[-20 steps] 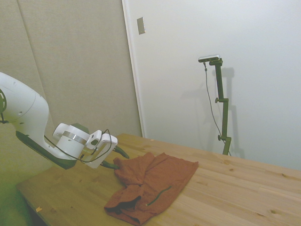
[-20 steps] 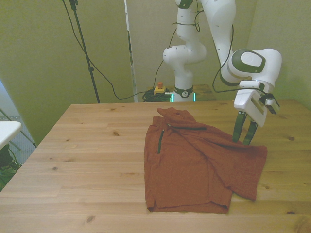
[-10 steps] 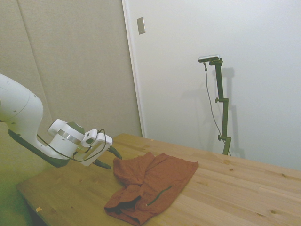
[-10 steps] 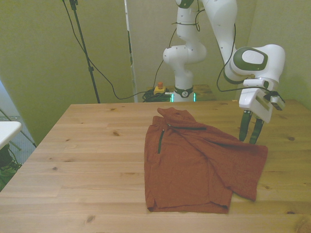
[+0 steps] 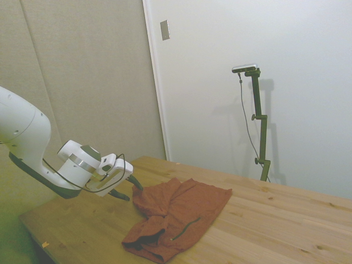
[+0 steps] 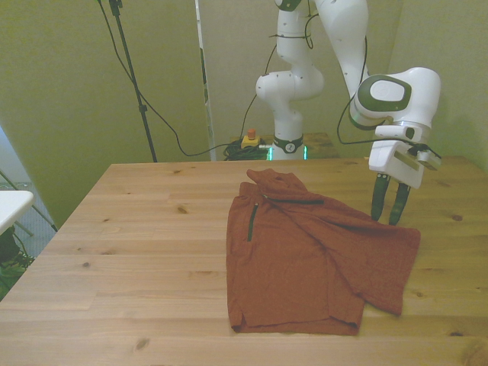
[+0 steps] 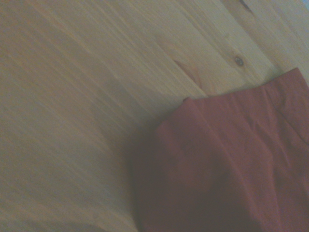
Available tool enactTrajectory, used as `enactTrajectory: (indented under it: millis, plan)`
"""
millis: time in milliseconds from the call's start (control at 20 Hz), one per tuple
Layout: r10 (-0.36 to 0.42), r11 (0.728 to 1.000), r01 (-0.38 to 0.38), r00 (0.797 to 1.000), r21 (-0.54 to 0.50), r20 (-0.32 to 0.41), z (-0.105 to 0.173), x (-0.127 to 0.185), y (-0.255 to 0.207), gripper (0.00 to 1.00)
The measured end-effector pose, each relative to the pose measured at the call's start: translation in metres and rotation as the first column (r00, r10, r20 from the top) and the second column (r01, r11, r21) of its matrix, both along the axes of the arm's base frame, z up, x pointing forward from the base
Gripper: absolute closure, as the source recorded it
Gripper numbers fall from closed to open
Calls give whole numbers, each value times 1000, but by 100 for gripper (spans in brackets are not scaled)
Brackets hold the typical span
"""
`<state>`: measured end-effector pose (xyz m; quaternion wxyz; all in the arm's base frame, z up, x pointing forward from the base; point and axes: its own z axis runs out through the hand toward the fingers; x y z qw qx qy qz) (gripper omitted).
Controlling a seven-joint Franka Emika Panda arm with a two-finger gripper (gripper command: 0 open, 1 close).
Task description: Fold the shorts
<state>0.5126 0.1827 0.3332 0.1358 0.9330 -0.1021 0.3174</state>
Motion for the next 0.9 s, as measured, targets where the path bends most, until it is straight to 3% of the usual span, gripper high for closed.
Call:
enactTrajectory:
  millis: [250, 300, 600, 900]
  plan:
    - [-28, 1000, 28, 1000, 0, 5, -1, 14, -13, 0]
    - [-35, 999, 35, 999, 0, 8, -1, 18, -16, 100]
    - [-50, 999, 51, 998, -13, 30, -3, 39, -29, 100]
    - [-49, 999, 49, 998, -10, 25, -8, 39, -25, 100]
